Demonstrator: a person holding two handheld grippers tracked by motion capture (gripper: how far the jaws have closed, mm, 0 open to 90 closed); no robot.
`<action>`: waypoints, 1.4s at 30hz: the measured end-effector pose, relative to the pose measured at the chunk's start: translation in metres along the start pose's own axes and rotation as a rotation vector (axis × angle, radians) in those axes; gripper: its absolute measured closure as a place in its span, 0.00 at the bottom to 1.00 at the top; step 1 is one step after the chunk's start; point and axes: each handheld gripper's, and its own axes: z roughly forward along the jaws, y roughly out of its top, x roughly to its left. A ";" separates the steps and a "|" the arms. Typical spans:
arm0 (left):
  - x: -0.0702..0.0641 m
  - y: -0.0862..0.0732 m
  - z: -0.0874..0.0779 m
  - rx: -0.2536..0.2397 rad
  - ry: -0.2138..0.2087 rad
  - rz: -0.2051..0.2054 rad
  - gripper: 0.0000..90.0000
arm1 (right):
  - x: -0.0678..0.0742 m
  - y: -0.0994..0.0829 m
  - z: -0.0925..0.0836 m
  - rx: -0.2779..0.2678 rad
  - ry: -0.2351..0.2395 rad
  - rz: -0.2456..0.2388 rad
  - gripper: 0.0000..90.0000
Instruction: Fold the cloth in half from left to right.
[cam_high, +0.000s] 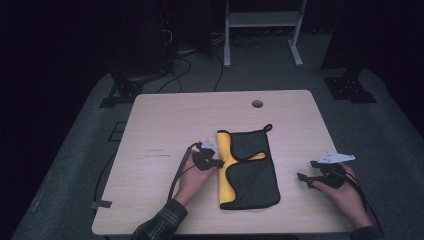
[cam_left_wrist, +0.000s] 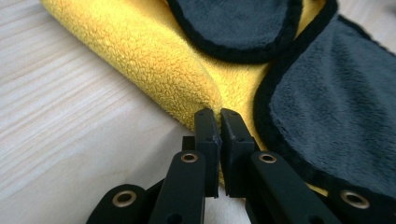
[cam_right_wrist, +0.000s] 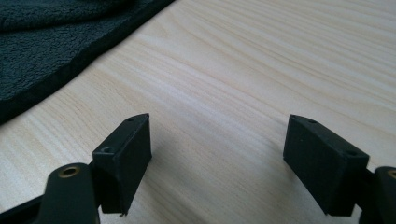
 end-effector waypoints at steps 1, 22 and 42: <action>0.002 -0.001 -0.004 -0.003 -0.005 -0.005 0.96 | 0.000 0.000 0.000 0.000 0.000 0.000 0.25; 0.044 -0.037 -0.055 -0.001 0.064 -0.020 0.87 | 0.001 0.000 0.000 0.002 0.011 -0.011 0.25; 0.050 -0.086 -0.099 0.003 0.152 -0.008 0.30 | 0.021 0.041 0.006 -0.083 0.096 -0.030 0.58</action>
